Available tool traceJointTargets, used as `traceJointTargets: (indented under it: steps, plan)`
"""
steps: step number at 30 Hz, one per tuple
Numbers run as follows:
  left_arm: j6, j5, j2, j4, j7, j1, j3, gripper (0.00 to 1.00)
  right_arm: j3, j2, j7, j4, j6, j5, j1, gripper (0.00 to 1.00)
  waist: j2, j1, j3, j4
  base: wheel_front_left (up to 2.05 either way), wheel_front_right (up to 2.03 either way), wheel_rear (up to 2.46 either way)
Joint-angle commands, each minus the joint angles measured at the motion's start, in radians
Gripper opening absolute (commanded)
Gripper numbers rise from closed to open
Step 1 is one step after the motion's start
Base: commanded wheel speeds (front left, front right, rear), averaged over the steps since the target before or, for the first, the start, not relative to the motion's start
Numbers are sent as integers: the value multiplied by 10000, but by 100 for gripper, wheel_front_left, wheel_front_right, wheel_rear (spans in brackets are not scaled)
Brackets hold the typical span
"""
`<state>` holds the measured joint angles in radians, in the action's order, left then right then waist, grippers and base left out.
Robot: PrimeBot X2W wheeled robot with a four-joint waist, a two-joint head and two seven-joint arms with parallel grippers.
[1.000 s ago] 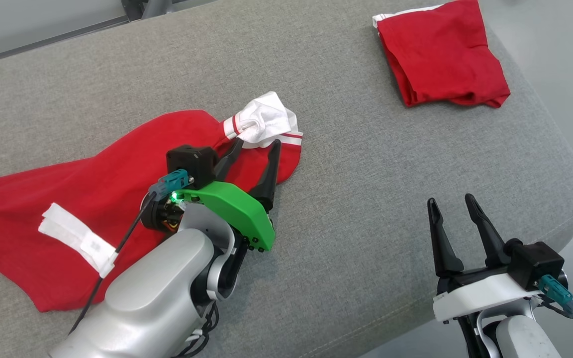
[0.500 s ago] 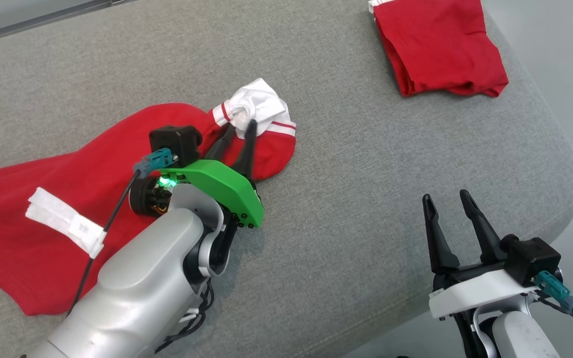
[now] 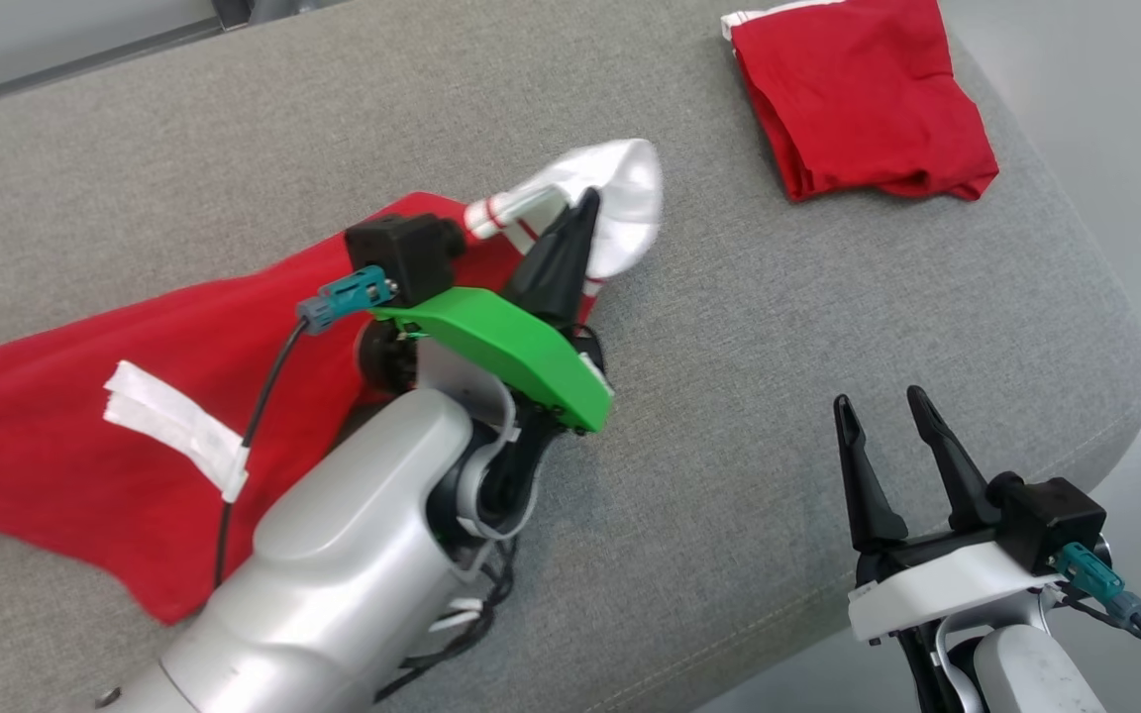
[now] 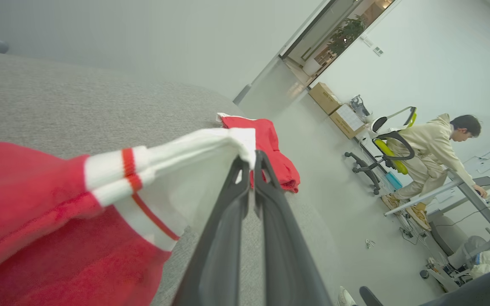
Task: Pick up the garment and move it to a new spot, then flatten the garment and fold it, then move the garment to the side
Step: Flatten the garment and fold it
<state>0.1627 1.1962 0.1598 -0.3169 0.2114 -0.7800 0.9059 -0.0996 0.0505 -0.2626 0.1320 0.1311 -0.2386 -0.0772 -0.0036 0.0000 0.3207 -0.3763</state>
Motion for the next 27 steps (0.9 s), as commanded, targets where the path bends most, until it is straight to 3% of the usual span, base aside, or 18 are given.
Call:
traceJointTargets:
  steps: [1,4,8,16,23,24,25,26,27]
  plan:
    - [-61,139,-69,156,0,105,-57,0,-10,6,-28,16,-8,40,55,100,36,0,-142,27,0,0,0]
    - [-122,489,-416,935,-48,315,-115,0,-52,6,-28,45,-8,49,119,100,36,0,-297,26,0,0,0]
    - [115,865,-623,1750,-106,937,121,0,-57,6,-28,67,-8,85,174,100,36,0,-399,4,0,0,0]
    - [115,910,223,1304,-354,3090,1272,0,82,3,-28,107,-8,146,337,100,36,0,-330,156,0,0,0]
    - [-259,1211,246,549,-700,3799,1757,0,243,6,-28,173,-8,300,317,100,36,0,-324,628,0,0,0]
    - [-294,1168,208,469,-627,3749,1744,20,248,6,-28,191,-8,328,305,100,36,0,-351,687,0,0,0]
    - [-316,1127,149,407,-562,3676,1717,50,241,6,-28,196,-8,342,300,100,36,0,-383,748,0,0,0]
    - [-328,1138,88,369,-536,3626,1681,100,243,6,-28,201,-8,337,310,100,36,0,-420,803,0,0,0]
    - [-389,1125,69,367,-540,3574,1697,100,254,6,-28,209,-8,354,339,100,36,0,-463,866,0,0,0]
